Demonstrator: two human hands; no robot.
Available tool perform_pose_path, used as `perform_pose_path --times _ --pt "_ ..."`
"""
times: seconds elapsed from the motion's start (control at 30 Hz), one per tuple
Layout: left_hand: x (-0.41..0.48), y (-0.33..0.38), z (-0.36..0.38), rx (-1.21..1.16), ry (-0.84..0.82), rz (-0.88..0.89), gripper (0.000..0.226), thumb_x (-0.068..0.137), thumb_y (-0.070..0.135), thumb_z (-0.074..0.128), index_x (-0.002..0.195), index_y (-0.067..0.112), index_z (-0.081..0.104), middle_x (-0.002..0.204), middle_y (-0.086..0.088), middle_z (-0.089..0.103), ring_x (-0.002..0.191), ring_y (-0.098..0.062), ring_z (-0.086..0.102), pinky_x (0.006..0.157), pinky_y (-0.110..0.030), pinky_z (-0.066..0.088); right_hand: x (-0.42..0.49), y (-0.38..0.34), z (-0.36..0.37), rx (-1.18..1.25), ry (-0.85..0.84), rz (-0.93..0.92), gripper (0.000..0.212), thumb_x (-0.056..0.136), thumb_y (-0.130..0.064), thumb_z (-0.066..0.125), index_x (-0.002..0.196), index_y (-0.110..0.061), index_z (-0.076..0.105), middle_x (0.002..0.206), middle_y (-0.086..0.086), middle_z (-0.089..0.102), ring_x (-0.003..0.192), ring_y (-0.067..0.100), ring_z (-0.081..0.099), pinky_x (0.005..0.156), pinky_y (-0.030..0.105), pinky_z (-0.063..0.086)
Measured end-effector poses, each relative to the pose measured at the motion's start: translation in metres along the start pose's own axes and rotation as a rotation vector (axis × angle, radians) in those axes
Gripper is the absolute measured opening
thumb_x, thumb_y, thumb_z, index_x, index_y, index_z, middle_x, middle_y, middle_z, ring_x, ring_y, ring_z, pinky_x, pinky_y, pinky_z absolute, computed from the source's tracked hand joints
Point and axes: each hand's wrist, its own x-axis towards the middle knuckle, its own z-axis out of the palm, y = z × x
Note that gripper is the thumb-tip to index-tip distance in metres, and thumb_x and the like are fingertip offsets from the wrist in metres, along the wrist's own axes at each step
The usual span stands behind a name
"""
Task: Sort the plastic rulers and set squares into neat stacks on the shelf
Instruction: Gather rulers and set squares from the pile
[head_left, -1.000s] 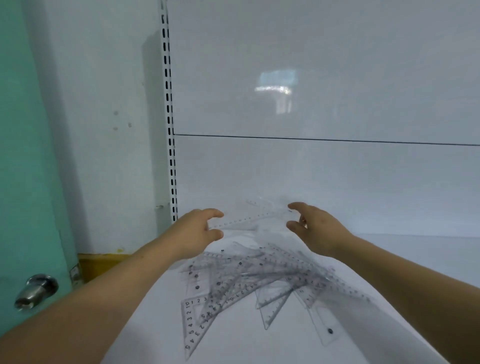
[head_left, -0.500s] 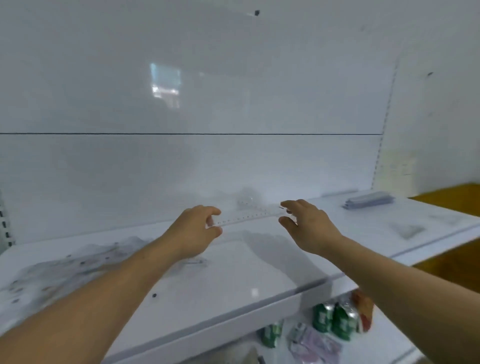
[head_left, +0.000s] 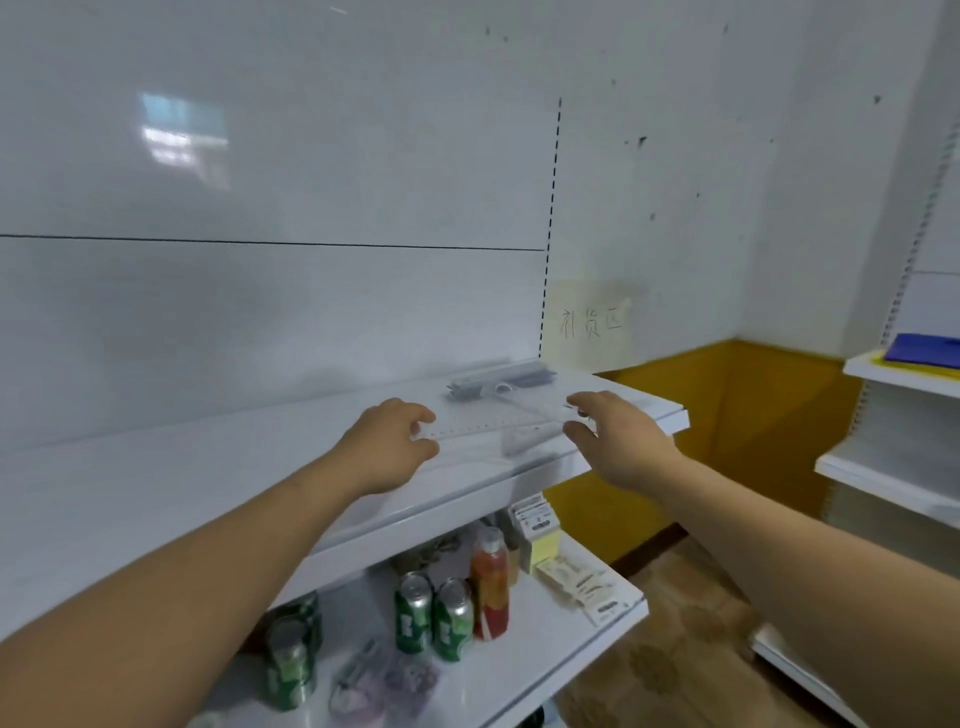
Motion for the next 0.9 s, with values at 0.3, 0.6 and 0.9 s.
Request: perform_pose_path --times 0.3,0.6,0.9 --pt "0.089 -0.002 0.035 -0.022 -0.055 -0.063 0.041 0.092 0.03 0.055 0.132 0.021 0.049 0.126 -0.002 0.05 0.104 -0.015 0.05 0.087 -0.022 0.035 0.1 0.049 0.024 0.016 -0.037 -0.053 0.045 0.098 -0.036 0.043 0.14 -0.02 0.041 0.138 0.002 0.049 0.122 0.021 0.049 0.102 0.035 0.041" --pt "0.14 -0.026 0.048 -0.023 -0.083 -0.181 0.037 0.089 0.033 0.059 0.125 0.028 0.054 0.116 0.008 0.052 0.1 -0.009 0.051 0.085 -0.019 0.036 0.212 0.061 0.06 -0.003 -0.205 -0.224 0.043 0.099 -0.033 0.042 0.14 -0.017 0.043 0.139 0.005 0.048 0.125 0.023 0.046 0.102 0.032 0.036" --pt "0.137 -0.016 0.05 0.014 -0.09 -0.374 0.039 0.086 0.031 0.062 0.124 0.033 0.056 0.124 0.009 0.053 0.108 -0.005 0.05 0.095 -0.018 0.034 0.288 0.056 0.087 -0.145 -0.445 -0.529 0.041 0.1 -0.031 0.041 0.138 -0.015 0.045 0.144 0.006 0.044 0.13 0.024 0.041 0.102 0.027 0.03"
